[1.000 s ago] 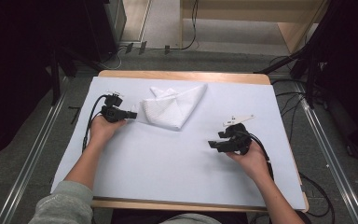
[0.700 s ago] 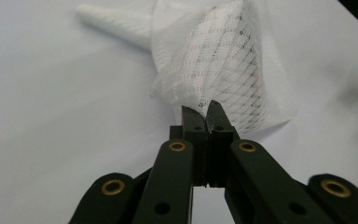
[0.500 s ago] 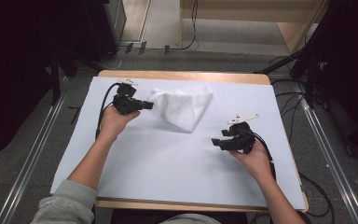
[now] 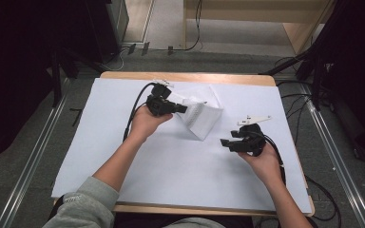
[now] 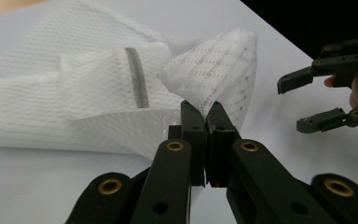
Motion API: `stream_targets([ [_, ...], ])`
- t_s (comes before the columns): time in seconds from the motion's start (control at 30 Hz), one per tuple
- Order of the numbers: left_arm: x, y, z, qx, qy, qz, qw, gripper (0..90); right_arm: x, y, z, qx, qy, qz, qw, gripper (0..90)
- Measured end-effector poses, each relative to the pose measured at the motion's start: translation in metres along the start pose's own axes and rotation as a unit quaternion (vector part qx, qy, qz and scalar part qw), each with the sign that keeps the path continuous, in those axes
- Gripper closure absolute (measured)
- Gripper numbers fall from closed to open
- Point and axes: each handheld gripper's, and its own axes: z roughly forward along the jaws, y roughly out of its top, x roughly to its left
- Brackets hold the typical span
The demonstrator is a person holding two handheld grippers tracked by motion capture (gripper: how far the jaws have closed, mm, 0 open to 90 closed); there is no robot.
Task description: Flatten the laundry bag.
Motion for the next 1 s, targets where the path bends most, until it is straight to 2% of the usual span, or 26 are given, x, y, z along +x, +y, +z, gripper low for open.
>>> stream_targets([
  [0.1, -0.008, -0.001, 0.014, 0.007, -0.010, 0.006, 0.9999, 88.4, -0.003, -0.001, -0.004, -0.003, -0.006, 0.002, 1.0000, 43.2],
  [0.17, -0.016, -0.002, 0.025, 0.018, -0.023, 0.011, 0.9995, 88.2, -0.011, -0.004, -0.011, -0.008, -0.013, 0.017, 0.9997, 46.5],
  [0.3, -0.025, -0.006, 0.030, 0.023, -0.037, 0.020, 0.9989, 87.6, -0.017, -0.007, -0.017, -0.013, -0.020, 0.030, 0.9993, 49.9],
  [0.33, -0.032, -0.012, 0.034, 0.027, -0.044, 0.027, 0.9983, 87.2, -0.018, -0.008, -0.018, -0.012, -0.021, 0.033, 0.9992, 50.1],
  [0.47, -0.042, -0.021, 0.040, 0.037, -0.052, 0.040, 0.9972, 87.3, -0.020, -0.010, -0.020, -0.011, -0.030, 0.037, 0.9988, 50.2],
  [0.57, -0.052, -0.028, 0.048, 0.040, -0.073, 0.042, 0.9956, 87.6, -0.021, -0.010, -0.022, -0.012, -0.037, 0.041, 0.9984, 52.0],
  [0.6, -0.061, -0.031, 0.053, 0.041, -0.089, 0.049, 0.9940, 87.8, -0.022, -0.010, -0.023, -0.014, -0.042, 0.043, 0.9981, 54.4],
  [0.63, -0.064, -0.032, 0.054, 0.041, -0.097, 0.050, 0.9931, 87.8, -0.022, -0.010, -0.024, -0.014, -0.044, 0.047, 0.9978, 55.6],
  [0.67, -0.064, -0.032, 0.054, 0.041, -0.097, 0.050, 0.9931, 87.9, -0.022, -0.010, -0.024, -0.014, -0.044, 0.047, 0.9978, 55.6],
  [0.7, -0.073, -0.036, 0.059, 0.048, -0.113, 0.055, 0.9910, 87.9, -0.023, -0.010, -0.025, -0.016, -0.045, 0.046, 0.9978, 57.0],
  [0.77, -0.081, -0.041, 0.063, 0.054, -0.118, 0.068, 0.9892, 87.9, -0.025, -0.010, -0.026, -0.016, -0.046, 0.052, 0.9975, 58.1],
  [0.9, -0.090, -0.050, 0.071, 0.060, -0.135, 0.070, 0.9865, 87.8, -0.031, -0.011, -0.030, -0.022, -0.050, 0.060, 0.9967, 61.3],
  [0.93, -0.090, -0.050, 0.071, 0.060, -0.135, 0.070, 0.9865, 87.1, -0.031, -0.011, -0.031, -0.024, -0.053, 0.062, 0.9964, 62.0],
  [1.0, -0.093, -0.051, 0.072, 0.062, -0.135, 0.073, 0.9862, 79.8, -0.032, -0.011, -0.033, -0.028, -0.053, 0.064, 0.9962, 63.4],
])
